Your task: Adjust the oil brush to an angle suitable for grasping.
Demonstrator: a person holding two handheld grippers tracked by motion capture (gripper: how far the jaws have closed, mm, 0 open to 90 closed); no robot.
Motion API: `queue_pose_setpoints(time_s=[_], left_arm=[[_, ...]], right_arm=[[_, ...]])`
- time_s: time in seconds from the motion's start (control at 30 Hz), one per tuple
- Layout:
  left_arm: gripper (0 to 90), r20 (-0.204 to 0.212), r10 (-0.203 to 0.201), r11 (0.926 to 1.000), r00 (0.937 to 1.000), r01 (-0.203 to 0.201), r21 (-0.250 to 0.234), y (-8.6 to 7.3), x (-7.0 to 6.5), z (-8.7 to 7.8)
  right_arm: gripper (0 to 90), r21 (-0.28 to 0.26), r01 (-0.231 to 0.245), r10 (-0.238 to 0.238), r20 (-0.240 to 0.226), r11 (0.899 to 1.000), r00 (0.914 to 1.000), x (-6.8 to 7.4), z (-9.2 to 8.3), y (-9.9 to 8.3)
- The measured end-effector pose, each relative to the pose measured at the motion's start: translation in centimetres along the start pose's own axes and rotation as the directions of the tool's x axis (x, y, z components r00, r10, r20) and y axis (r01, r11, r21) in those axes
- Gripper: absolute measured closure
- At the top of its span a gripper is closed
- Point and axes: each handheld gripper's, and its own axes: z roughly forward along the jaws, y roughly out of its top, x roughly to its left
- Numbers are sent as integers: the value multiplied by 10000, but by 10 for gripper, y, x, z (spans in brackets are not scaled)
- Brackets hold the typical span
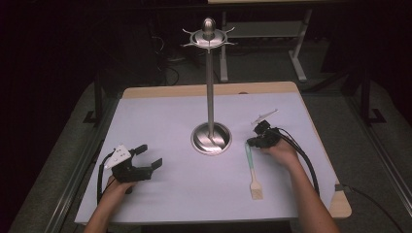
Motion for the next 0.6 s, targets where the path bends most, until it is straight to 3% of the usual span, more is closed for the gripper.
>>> queue_pose_setpoints(time_s=[0.37,0.6], left_arm=[[130,-4,-25,10000,10000,25,2,0,0,0],[130,1,-19,10000,10000,19,0,0,0,0]], right_arm=[[897,-83,305,-309,-422,9995,9986,9,5,4],[897,-95,683,-687,-517,9976,9963,23,11,10]])
